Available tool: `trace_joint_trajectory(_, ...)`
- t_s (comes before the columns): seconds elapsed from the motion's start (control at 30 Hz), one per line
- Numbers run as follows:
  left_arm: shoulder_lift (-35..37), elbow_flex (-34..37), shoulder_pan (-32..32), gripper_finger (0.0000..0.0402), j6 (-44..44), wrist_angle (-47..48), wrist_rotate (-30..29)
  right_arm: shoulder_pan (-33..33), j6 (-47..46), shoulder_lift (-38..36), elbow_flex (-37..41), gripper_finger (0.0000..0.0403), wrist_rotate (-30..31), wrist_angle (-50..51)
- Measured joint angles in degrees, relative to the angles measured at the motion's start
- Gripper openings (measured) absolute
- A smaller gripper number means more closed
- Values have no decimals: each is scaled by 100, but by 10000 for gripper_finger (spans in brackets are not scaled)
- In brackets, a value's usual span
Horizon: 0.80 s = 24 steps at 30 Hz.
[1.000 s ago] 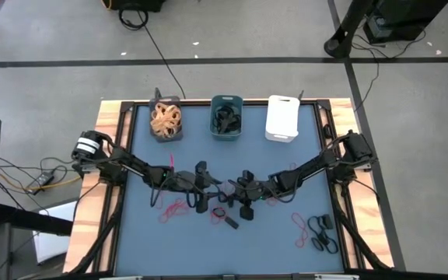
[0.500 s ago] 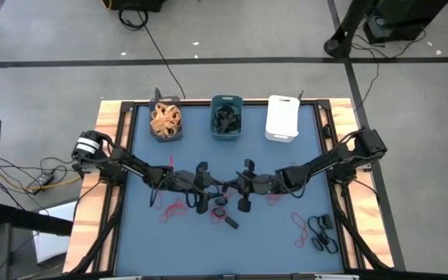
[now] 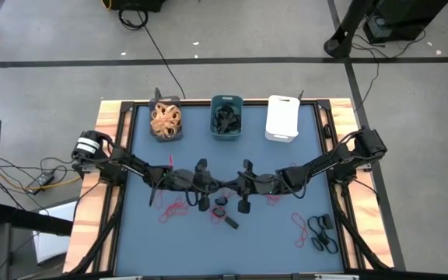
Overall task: Sort rubber bands into baskets
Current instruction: Put the black rubber band into the blue bin
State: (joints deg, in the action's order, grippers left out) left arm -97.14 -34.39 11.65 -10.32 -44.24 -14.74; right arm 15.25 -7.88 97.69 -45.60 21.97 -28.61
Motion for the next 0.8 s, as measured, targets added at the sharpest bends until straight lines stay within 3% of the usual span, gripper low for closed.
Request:
trace_joint_trajectory(0.23, 30, 0, -333, 7, -90, 107, 54, -39, -298, 2, -2, 87, 472, 358)
trace_joint_trajectory(0.43, 55, 0, -765, 4, -343, 231, 76, 42, -1120, 2, -2, 140, 1526, 1674)
trace_joint_trajectory(0.57, 55, 0, -1187, 3, -345, 134, 66, -5, -1882, 4, -2, 152, 2035, 2563)
trace_joint_trajectory(0.7, 55, -96, -1827, 2, -346, -46, -379, -165, -2057, 4, -2, 150, 1890, 2593)
trace_joint_trajectory(0.8, 55, -332, -2407, 3, -352, -20, -204, -232, -2065, 4, -2, 148, 1482, 2416)
